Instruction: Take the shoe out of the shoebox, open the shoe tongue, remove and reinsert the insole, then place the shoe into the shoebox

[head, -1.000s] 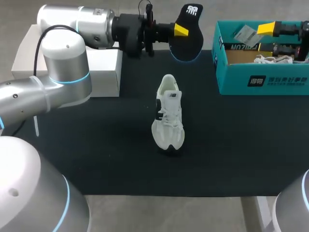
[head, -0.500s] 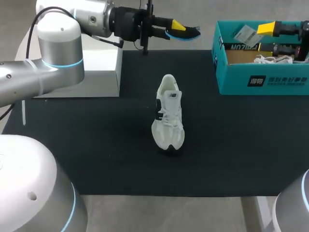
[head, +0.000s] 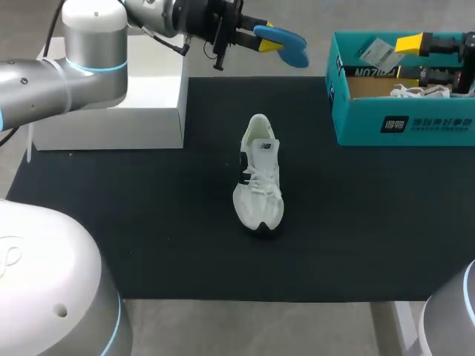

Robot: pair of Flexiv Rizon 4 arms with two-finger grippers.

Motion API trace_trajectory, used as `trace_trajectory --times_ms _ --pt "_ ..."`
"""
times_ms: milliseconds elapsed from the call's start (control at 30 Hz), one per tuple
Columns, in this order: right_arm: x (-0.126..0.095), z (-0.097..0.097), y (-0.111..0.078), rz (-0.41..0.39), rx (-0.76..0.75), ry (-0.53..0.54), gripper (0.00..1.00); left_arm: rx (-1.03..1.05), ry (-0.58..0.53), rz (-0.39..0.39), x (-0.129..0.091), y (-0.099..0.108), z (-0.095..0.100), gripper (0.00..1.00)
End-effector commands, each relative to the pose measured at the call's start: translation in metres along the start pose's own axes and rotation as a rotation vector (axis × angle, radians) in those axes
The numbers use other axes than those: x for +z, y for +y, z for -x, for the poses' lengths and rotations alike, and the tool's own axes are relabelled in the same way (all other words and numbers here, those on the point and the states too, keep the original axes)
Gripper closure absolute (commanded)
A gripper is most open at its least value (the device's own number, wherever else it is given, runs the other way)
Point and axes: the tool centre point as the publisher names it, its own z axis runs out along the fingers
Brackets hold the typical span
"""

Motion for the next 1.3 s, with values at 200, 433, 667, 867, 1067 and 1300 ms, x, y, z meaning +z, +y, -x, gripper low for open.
trace_trajectory --times_ms 200,433,667,867,1067,1300 --pt "0.001 0.0 0.0 0.002 0.0 -0.001 0.0 -0.543 -0.211 0.186 -0.015 -0.019 0.0 1.0" --pt "0.001 0.0 0.0 0.002 0.0 -0.001 0.0 -0.863 -0.296 0.222 -0.014 -0.02 -0.019 1.0" --pt "0.001 0.0 0.0 0.002 0.0 -0.001 0.0 -0.916 -0.305 0.217 -0.009 -0.013 -0.023 1.0" --pt "0.001 0.0 0.0 0.002 0.0 -0.001 0.0 -0.916 -0.305 0.217 -0.009 -0.013 -0.023 1.0" --pt "0.001 0.0 0.0 0.002 0.0 -0.001 0.0 -0.916 -0.305 0.217 -0.009 -0.013 -0.023 1.0" --pt "0.001 0.0 0.0 0.002 0.0 -0.001 0.0 -1.49 -0.459 0.21 -0.005 0.001 -0.036 1.0"
